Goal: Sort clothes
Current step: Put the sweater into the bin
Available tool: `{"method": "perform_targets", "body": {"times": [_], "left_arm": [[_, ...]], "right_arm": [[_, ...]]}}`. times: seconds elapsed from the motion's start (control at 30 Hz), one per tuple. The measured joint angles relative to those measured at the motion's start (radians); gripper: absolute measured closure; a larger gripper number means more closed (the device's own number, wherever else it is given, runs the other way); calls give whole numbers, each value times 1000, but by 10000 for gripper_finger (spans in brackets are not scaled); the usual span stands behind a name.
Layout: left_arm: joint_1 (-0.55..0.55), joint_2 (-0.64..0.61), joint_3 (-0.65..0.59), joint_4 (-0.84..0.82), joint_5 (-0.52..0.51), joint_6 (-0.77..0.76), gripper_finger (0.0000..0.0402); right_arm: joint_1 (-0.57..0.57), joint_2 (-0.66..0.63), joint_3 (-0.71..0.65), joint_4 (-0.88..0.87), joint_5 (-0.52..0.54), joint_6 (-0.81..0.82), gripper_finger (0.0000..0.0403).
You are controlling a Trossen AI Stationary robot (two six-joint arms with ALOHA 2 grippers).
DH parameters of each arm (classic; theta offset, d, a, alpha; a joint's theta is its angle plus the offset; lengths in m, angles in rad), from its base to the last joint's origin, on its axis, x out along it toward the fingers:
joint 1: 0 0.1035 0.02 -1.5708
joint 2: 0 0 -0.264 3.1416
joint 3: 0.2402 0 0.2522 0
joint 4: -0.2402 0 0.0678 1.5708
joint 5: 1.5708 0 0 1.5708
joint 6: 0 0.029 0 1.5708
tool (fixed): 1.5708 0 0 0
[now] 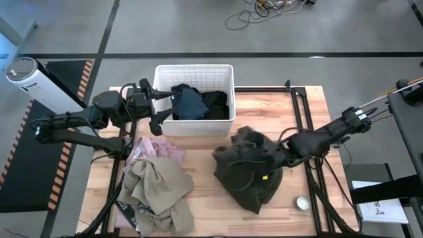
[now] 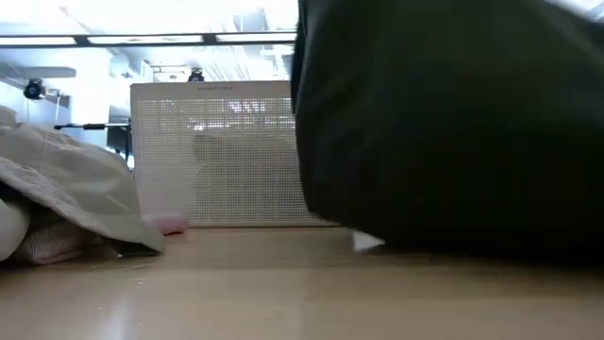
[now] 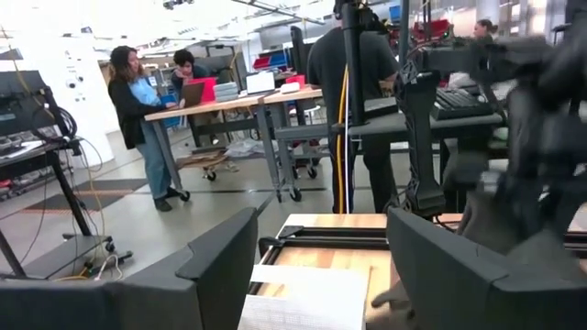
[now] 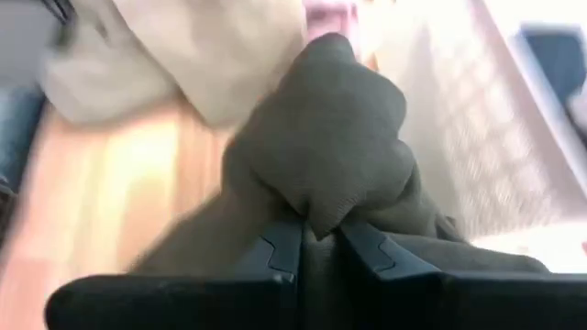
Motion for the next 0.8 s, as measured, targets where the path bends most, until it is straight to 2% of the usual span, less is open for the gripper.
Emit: {"method": "perform_targets", "body": {"times": [0.4, 0.67, 0.8], "left_arm": [[0, 0, 0, -1, 0, -1, 181], [0, 1, 0, -2, 3, -1, 175], [0, 16, 0, -10, 88, 3, 167]], "right_arm": [[-4, 0, 384, 6, 36, -257, 388], [-30, -1, 640, 57, 165, -480, 388], [-50, -1, 737, 164, 171, -609, 388]]}}
